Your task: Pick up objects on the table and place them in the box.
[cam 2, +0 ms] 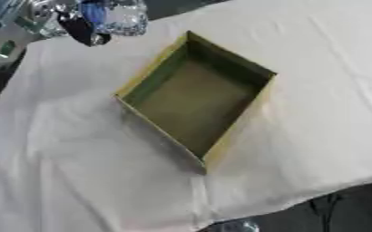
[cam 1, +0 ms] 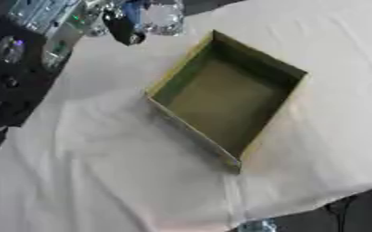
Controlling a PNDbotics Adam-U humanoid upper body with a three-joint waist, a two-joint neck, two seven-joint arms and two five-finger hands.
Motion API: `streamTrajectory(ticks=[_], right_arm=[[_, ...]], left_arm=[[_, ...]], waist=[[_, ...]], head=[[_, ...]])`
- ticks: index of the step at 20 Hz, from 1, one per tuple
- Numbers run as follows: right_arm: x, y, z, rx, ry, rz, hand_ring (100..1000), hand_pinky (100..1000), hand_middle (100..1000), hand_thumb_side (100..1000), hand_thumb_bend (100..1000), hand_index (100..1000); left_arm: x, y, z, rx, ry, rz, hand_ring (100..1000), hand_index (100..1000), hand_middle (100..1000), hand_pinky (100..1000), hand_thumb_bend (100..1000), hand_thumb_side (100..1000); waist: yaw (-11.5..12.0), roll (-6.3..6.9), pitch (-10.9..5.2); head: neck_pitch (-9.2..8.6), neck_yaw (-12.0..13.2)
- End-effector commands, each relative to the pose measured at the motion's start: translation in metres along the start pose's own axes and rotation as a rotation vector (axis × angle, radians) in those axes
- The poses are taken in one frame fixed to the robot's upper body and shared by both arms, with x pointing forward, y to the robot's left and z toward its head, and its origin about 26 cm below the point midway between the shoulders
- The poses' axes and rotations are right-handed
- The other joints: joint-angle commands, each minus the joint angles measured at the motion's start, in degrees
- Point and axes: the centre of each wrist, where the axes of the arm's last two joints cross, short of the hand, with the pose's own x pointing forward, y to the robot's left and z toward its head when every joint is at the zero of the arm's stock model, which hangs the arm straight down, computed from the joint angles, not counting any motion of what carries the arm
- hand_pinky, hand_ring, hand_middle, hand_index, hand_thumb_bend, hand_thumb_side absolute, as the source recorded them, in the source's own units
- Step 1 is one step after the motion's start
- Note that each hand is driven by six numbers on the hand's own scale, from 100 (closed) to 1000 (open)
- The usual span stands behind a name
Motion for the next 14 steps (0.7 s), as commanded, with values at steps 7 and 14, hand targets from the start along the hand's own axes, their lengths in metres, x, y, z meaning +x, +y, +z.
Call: streamTrajectory(ticks=[7,14], right_arm=[[0.001,-0.009,-0.009,-0.023,-0.033,0.039,753,675,753,1000,100,842],[0.0,-0.014,-0.011,-0.048,-0.038,0.069,754,674,753,1000,100,841]], left_arm=[[0.027,0.01,-0.02,0.043,-0.071,0.043,100,285,169,100,183,100],[0.066,0.011,-0.034,0.066,-0.17,0.103,100,285,164,100,210,100]], waist=[[-1.4,-0.02,-1.45],[-1.9,-0.26,-1.69]], head=[[-0.22,0.4],[-0.22,1.0]])
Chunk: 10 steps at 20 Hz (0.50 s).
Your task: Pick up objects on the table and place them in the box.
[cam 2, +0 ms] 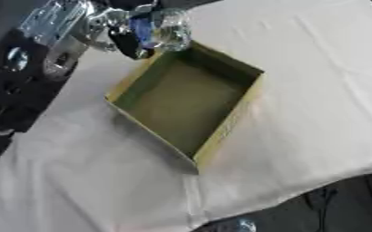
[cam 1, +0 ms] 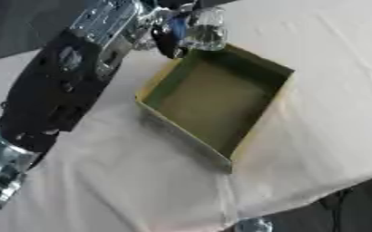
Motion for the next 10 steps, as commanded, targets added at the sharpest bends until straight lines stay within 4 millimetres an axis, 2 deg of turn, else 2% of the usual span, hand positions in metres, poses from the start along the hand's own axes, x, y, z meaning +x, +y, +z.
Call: streamTrajectory(ticks=[1,4,5,6,10], right_arm=[[0.001,-0.007,-0.007,-0.012,-0.031,0.028,754,674,753,1000,100,841],[0.001,-0.009,-0.008,-0.022,-0.032,0.042,754,674,753,1000,100,841],[0.001,-0.009,-0.008,-0.024,-0.032,0.045,754,674,753,1000,100,841],[0.001,-0.01,-0.008,-0.025,-0.032,0.047,754,674,753,1000,100,841],[0.001,-0.009,-0.008,-0.023,-0.035,0.048,754,675,753,1000,100,841]], left_arm=[[0.013,0.009,-0.005,0.044,-0.026,0.018,100,285,164,100,185,100],[0.027,0.003,-0.013,0.046,-0.053,0.056,100,286,163,100,185,100],[0.032,0.0,-0.015,0.046,-0.062,0.071,100,286,163,100,100,100],[0.036,-0.003,-0.017,0.046,-0.067,0.079,100,289,165,100,184,100],[0.047,-0.007,-0.022,0.053,-0.084,0.101,106,295,171,100,188,100]], waist=[[-0.2,-0.64,-0.92],[-0.4,-0.73,-0.81],[-0.5,-0.74,-0.73],[-0.5,-0.73,-0.66],[-0.9,-0.63,-0.4]], head=[[-0.22,1.0],[-0.22,1.2],[-0.22,1.3],[-0.22,1.4],[-0.22,1.5]])
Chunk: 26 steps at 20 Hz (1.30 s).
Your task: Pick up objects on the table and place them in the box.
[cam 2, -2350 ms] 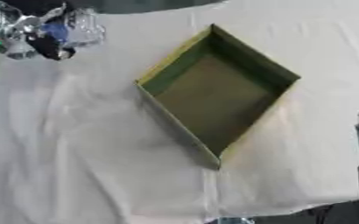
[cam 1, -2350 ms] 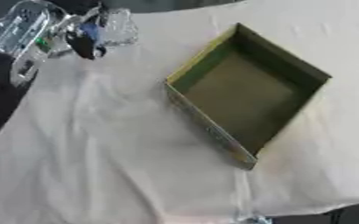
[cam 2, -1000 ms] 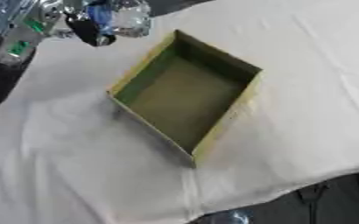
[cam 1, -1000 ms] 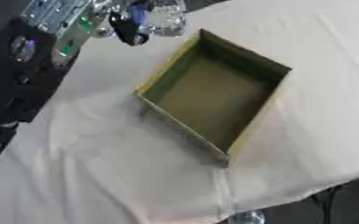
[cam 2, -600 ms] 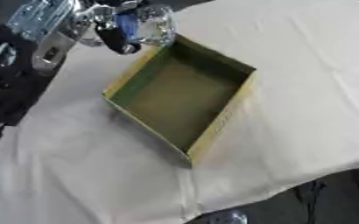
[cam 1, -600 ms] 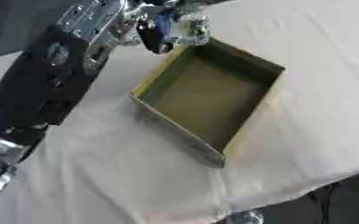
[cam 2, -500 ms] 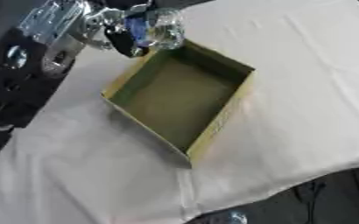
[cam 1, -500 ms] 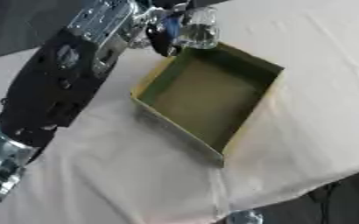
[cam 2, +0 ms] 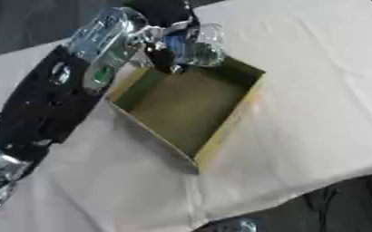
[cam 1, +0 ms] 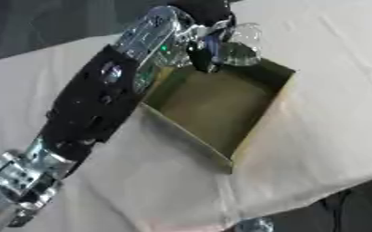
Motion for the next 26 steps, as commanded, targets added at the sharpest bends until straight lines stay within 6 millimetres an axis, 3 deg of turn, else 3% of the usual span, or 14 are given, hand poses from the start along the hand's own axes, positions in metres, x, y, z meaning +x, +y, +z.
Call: streamTrajectory(ticks=[1,5,6,7,8,9,11,15,18,20,22,23,24,26], right_arm=[[0.002,-0.003,-0.007,0.003,-0.033,0.011,754,675,753,1000,100,841],[0.003,-0.003,-0.008,0.004,-0.034,0.01,754,675,752,1000,100,842],[0.003,-0.003,-0.007,0.004,-0.034,0.01,754,675,752,1000,100,842],[0.003,-0.003,-0.007,0.004,-0.033,0.01,754,675,752,1000,100,842],[0.003,-0.003,-0.007,0.004,-0.032,0.009,754,676,752,1000,100,842],[0.003,-0.003,-0.007,0.004,-0.032,0.009,754,676,752,1000,100,842],[0.003,-0.003,-0.007,0.005,-0.032,0.009,754,676,752,1000,100,842],[0.002,-0.003,-0.007,0.006,-0.031,0.008,754,676,752,1000,100,843],[0.002,-0.002,-0.006,0.007,-0.03,0.008,754,676,752,1000,100,843],[0.002,-0.003,-0.006,0.007,-0.027,0.01,754,676,752,1000,100,843],[0.002,-0.003,-0.005,0.006,-0.025,0.011,754,676,752,1000,100,843],[0.002,-0.004,-0.005,0.006,-0.022,0.014,754,676,751,1000,100,843],[0.001,-0.005,-0.004,0.006,-0.02,0.018,754,676,751,1000,100,843],[0.001,-0.006,-0.004,0.005,-0.017,0.026,754,677,751,1000,100,844]], left_arm=[[0.004,0.006,-0.001,0.035,-0.001,-0.006,111,298,174,100,192,100],[0.006,0.001,-0.004,-0.001,-0.017,-0.017,298,457,346,100,321,100],[0.005,0.001,-0.004,-0.021,-0.026,-0.023,374,524,414,126,365,245],[0.005,0.0,-0.005,-0.047,-0.041,-0.03,483,629,518,261,445,500],[0.005,0.0,-0.005,-0.077,-0.057,-0.033,662,774,697,499,524,710],[0.003,-0.001,-0.005,-0.119,-0.071,-0.033,766,862,793,627,586,780],[0.0,-0.003,-0.006,-0.201,-0.088,-0.028,929,1000,944,854,709,799],[-0.004,0.0,-0.006,-0.274,-0.088,-0.019,1000,1000,1000,1000,808,829],[-0.006,0.0,-0.006,-0.281,-0.081,-0.021,1000,1000,1000,999,803,837],[-0.01,0.009,-0.001,-0.231,-0.065,-0.028,947,1000,971,889,647,889],[-0.016,0.021,0.013,-0.092,-0.038,-0.032,917,1000,945,851,637,891],[-0.02,0.026,0.02,-0.02,-0.046,-0.023,904,1000,929,856,477,918],[-0.026,0.03,0.029,0.07,-0.071,0.002,904,1000,929,856,477,918],[-0.042,0.033,0.048,0.244,-0.114,0.068,875,998,903,833,323,910]], waist=[[-0.3,-0.59,-0.46],[-0.5,-0.49,-0.27],[-0.5,-0.47,-0.26],[-0.5,-0.43,-0.26],[-0.5,-0.4,-0.27],[-0.4,-0.38,-0.27],[-0.3,-0.37,-0.28],[-0.3,-0.37,-0.26],[-0.2,-0.38,-0.27],[0.0,-0.43,-0.36],[0.3,-0.42,-0.47],[0.6,-0.41,-0.55],[0.9,-0.36,-0.62],[1.7,-0.24,-0.73]], head=[[-0.22,0.6],[-0.22,0.5],[-0.22,0.5],[-0.22,0.5],[-0.22,0.5],[-0.22,0.4],[-0.22,0.4],[-0.22,0.4],[-0.22,0.4],[-0.22,0.2],[-0.22,-0.1],[-0.22,-0.4],[-0.22,-0.7],[-0.22,-1.5]])
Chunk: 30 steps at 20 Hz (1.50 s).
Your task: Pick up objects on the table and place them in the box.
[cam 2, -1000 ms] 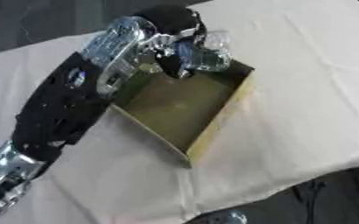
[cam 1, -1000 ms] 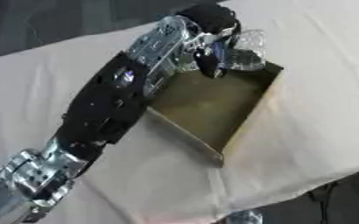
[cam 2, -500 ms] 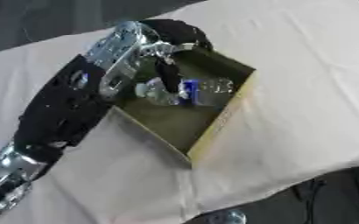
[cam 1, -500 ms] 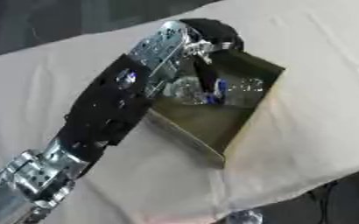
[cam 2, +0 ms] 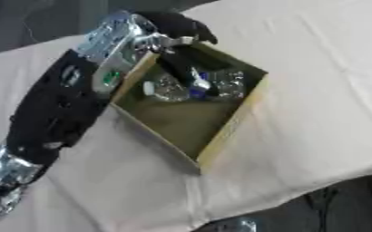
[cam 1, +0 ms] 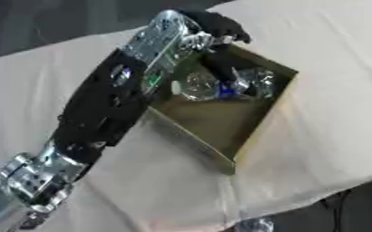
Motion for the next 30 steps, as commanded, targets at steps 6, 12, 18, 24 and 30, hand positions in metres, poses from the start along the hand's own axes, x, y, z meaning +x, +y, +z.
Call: streamTrajectory(ticks=[6,12,18,24,30], right_arm=[[0.0,-0.008,-0.002,0.001,-0.01,0.034,755,677,751,1000,100,844],[0.0,-0.009,0.0,0.005,-0.001,0.041,757,678,752,1000,100,845],[0.0,-0.009,0.002,0.015,0.014,0.047,776,680,771,1000,100,862],[0.0,-0.007,0.001,0.022,0.008,0.053,815,697,796,1000,100,892],[0.001,-0.005,0.0,0.014,-0.004,0.056,840,718,816,1000,100,914]], left_arm=[[-0.053,0.007,0.075,0.654,-0.078,0.298,844,972,881,766,338,951],[-0.054,-0.002,0.104,1.036,-0.12,0.516,841,972,883,758,276,1000],[-0.043,-0.023,0.112,1.225,-0.057,0.564,882,981,916,818,100,1000],[-0.021,-0.049,0.105,1.365,-0.001,0.625,879,974,916,805,100,1000],[0.003,-0.063,0.096,1.457,-0.011,0.699,876,965,912,799,100,1000]], waist=[[2.9,-0.42,-0.96],[7.1,-0.85,-1.04],[11.4,-1.04,-0.76],[14.2,-1.8,0.7],[15.2,-2.35,1.95]], head=[[-0.22,-2.5],[-0.22,-3.2],[-0.22,-3.7],[-0.22,-4.2],[-0.22,-3.7]])
